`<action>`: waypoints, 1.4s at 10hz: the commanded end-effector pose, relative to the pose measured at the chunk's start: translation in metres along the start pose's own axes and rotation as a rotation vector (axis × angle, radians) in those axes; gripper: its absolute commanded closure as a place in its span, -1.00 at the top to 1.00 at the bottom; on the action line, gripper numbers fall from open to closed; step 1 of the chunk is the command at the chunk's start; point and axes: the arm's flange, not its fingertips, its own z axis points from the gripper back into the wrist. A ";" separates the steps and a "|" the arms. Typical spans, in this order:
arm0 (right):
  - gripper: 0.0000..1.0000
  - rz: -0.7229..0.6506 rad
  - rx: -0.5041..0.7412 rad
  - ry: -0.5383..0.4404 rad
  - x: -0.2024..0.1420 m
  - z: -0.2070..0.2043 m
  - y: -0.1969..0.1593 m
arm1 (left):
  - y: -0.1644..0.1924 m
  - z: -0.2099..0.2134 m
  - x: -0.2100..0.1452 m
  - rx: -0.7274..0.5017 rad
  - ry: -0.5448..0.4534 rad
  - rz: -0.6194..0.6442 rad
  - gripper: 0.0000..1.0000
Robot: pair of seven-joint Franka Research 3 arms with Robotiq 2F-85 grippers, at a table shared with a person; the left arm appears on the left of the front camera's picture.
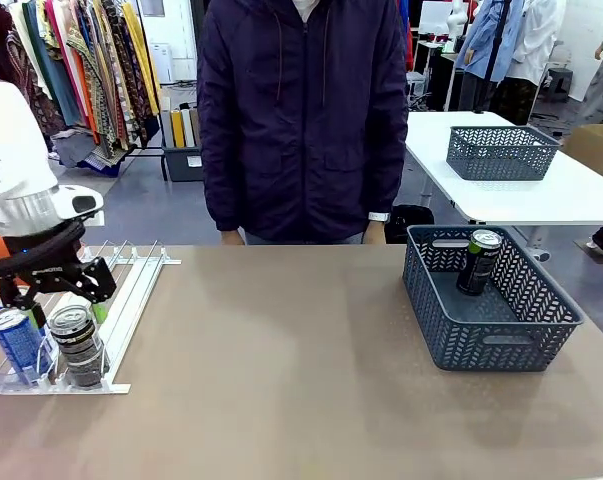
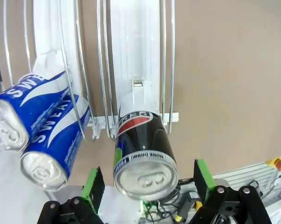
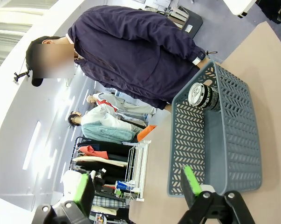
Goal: Retrieve and store the cans from the dispenser.
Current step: Pick up the last remaining can from one row of the Automatic Can Dispenser and place it in the middle of the table.
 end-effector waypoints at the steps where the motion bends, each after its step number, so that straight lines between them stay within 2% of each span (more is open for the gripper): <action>1: 1.00 -0.012 0.012 -0.010 0.003 0.000 0.004 | 0.001 -0.008 0.006 -0.018 0.025 0.026 1.00; 7: 1.00 -0.012 0.012 -0.010 0.003 0.000 0.004 | -0.003 -0.018 0.010 -0.010 0.035 0.011 1.00; 8: 1.00 -0.012 0.012 -0.010 0.003 0.000 0.004 | -0.003 -0.018 0.012 0.011 0.032 0.028 -0.18; 9: 1.00 -0.012 0.012 -0.010 0.003 0.000 0.004 | -0.003 -0.017 0.012 0.010 0.028 0.032 -1.00; 14: 1.00 -0.012 0.012 -0.010 0.003 0.000 0.004 | -0.001 -0.014 0.012 0.014 0.017 0.040 -1.00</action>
